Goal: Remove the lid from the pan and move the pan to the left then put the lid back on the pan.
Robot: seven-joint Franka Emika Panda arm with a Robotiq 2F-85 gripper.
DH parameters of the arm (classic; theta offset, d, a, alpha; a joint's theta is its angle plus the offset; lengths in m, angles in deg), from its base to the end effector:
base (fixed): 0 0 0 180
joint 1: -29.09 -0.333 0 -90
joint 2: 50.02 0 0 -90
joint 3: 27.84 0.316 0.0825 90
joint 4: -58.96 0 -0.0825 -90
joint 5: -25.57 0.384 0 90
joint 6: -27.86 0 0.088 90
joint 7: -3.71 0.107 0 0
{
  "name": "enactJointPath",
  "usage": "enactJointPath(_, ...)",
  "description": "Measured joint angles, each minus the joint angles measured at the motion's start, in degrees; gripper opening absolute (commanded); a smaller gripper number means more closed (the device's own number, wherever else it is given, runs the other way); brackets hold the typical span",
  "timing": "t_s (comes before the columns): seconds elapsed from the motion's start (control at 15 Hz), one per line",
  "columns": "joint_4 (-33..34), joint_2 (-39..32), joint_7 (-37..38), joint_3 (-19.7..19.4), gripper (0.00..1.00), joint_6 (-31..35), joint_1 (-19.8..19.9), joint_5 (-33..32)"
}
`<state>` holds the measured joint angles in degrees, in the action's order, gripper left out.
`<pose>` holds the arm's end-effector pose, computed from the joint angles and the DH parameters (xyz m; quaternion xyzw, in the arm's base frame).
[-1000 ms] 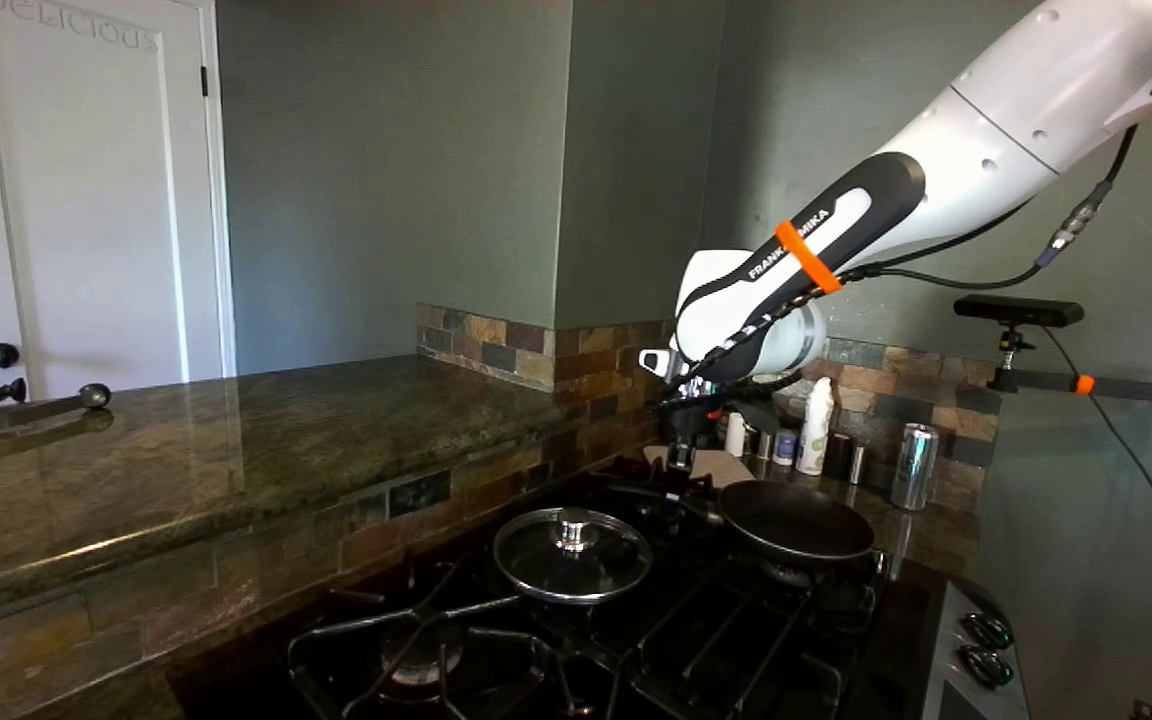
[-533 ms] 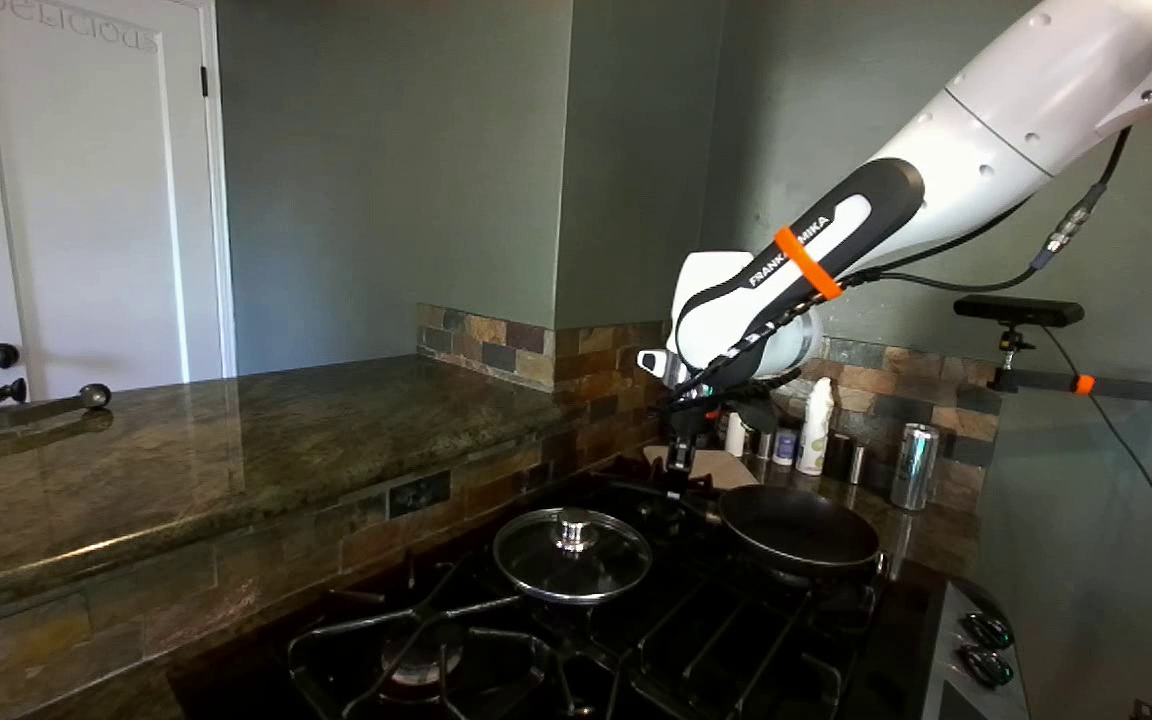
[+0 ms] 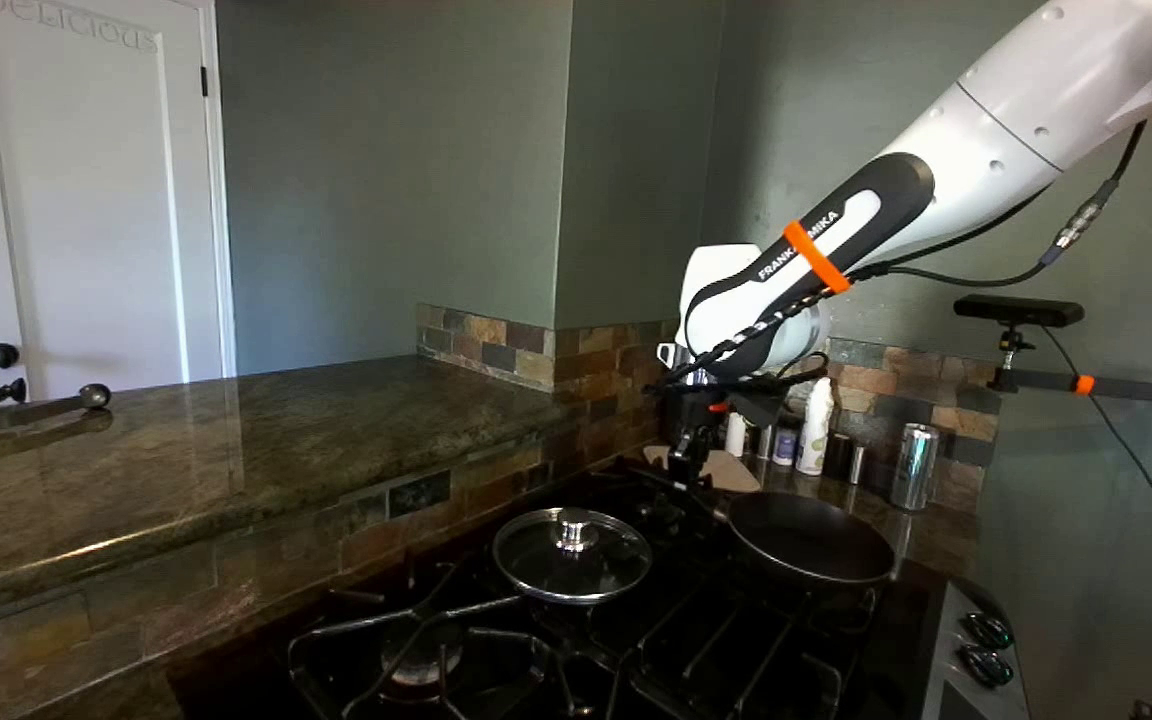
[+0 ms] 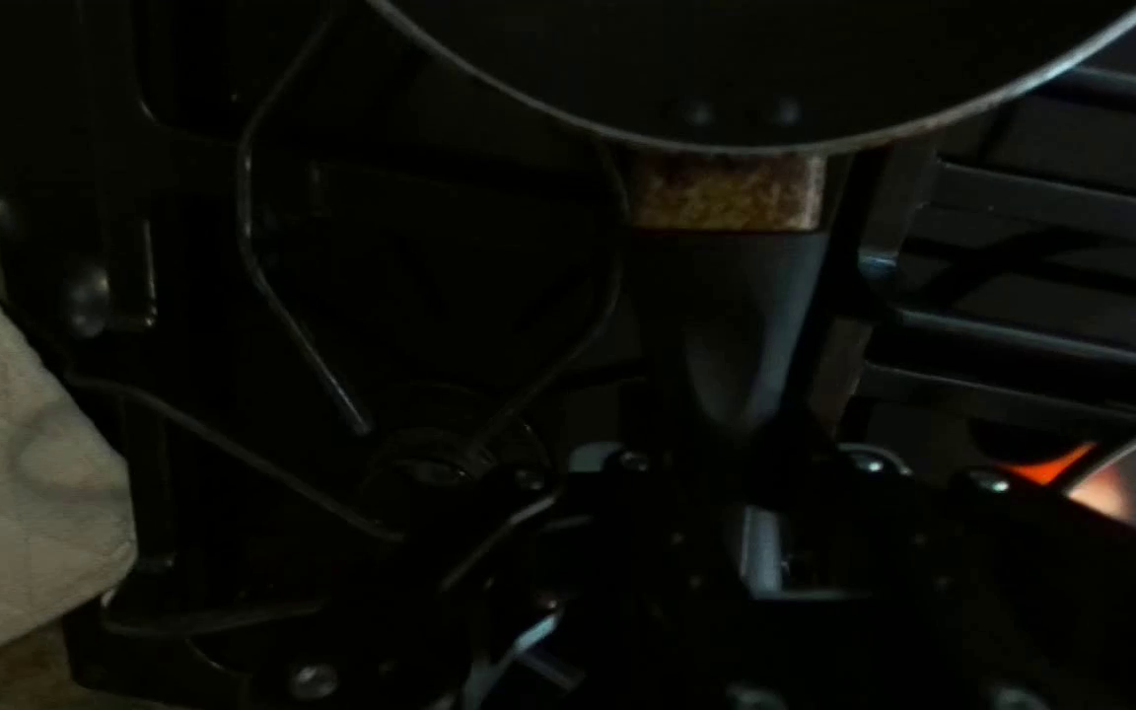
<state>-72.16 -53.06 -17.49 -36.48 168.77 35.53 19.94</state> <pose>0.5138 -0.1382 0.3402 0.9935 0.0897 0.0445 0.0536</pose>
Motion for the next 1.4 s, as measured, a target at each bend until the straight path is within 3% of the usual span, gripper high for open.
enactJointPath(0.6,-0.01,1.49,23.31,0.13,0.07,-7.07,0.02,-1.85)
enactJointPath(1.4,-1.75,5.19,51.04,2.63,0.07,-10.05,-0.75,-1.76)
